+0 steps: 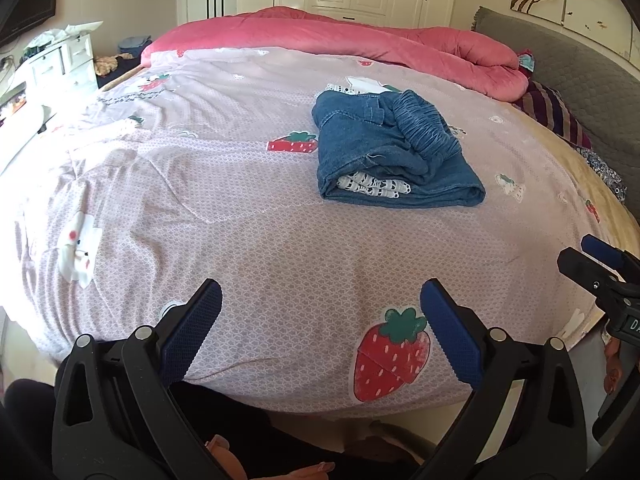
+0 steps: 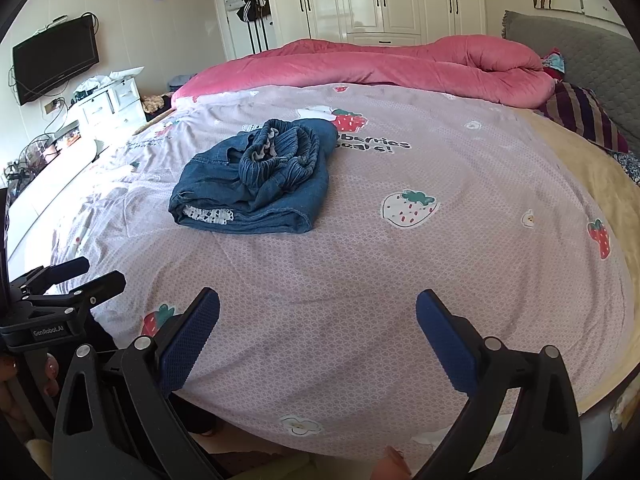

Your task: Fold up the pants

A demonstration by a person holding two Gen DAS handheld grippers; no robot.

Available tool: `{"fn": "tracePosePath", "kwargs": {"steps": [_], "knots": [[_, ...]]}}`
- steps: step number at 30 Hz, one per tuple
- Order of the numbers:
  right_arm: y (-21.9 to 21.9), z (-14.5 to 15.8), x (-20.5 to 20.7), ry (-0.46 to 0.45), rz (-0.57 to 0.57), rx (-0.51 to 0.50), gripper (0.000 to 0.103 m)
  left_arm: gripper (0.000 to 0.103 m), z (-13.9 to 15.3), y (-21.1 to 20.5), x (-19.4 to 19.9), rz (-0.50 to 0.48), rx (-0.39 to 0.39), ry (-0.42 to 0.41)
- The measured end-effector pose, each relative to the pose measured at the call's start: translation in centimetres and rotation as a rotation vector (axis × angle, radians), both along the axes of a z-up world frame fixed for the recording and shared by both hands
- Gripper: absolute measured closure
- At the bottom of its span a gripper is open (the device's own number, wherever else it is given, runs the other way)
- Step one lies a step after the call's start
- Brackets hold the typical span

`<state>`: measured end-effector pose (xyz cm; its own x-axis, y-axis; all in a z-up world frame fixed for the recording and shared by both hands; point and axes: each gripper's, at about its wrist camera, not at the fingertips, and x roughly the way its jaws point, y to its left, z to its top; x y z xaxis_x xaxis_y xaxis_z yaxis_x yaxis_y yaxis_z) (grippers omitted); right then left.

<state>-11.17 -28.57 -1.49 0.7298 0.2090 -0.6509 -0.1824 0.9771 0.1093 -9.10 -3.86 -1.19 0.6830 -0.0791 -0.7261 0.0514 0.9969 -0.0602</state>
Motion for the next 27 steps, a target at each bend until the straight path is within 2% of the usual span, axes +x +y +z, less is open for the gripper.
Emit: {"fn": "tracePosePath", "kwargs": {"steps": [27], "knots": [[0.17, 0.17, 0.11, 0.001, 0.000, -0.007, 0.005, 0.010, 0.02, -0.07, -0.01, 0.019, 0.024, 0.008]]}}
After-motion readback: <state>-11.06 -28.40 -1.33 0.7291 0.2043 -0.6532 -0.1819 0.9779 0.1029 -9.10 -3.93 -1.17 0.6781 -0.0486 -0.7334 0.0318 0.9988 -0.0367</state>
